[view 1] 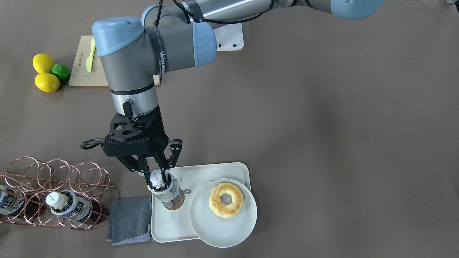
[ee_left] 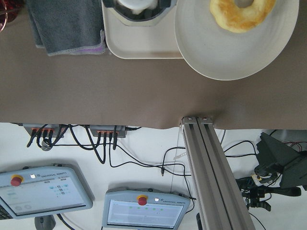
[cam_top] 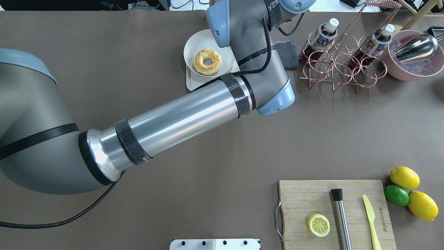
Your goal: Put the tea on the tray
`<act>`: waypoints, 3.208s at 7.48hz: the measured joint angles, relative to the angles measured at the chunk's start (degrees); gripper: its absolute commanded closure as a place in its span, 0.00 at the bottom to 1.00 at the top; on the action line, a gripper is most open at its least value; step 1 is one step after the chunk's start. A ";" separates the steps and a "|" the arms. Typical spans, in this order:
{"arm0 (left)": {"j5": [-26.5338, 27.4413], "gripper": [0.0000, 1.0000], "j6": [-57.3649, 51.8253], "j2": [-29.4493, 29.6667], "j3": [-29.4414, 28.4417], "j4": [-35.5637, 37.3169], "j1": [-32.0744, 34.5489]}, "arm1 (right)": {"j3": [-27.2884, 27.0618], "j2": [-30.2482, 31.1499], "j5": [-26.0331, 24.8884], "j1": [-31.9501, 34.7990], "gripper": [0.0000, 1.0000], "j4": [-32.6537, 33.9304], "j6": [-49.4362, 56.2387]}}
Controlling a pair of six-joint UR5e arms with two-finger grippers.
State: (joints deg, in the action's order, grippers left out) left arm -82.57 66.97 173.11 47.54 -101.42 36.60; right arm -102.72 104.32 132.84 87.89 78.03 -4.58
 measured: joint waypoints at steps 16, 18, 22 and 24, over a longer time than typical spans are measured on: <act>-27.08 0.02 -5.06 -15.26 22.83 0.25 10.93 | 0.64 -0.61 -0.19 0.15 0.00 -0.11 0.16; -33.18 0.01 -12.94 -31.82 44.10 9.39 14.18 | 0.69 -0.15 -0.39 0.31 0.00 -0.10 0.28; -34.31 0.01 -41.16 -61.45 68.90 21.95 22.17 | 0.68 0.63 -0.26 1.08 0.00 -0.07 0.27; -36.30 0.01 -57.26 -75.51 68.60 20.60 31.65 | 0.65 1.06 -0.15 1.20 0.00 -0.07 0.27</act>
State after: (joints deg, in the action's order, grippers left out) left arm -118.87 9.71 97.61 116.14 -80.82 68.25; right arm -102.08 105.38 132.70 89.09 77.96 -4.31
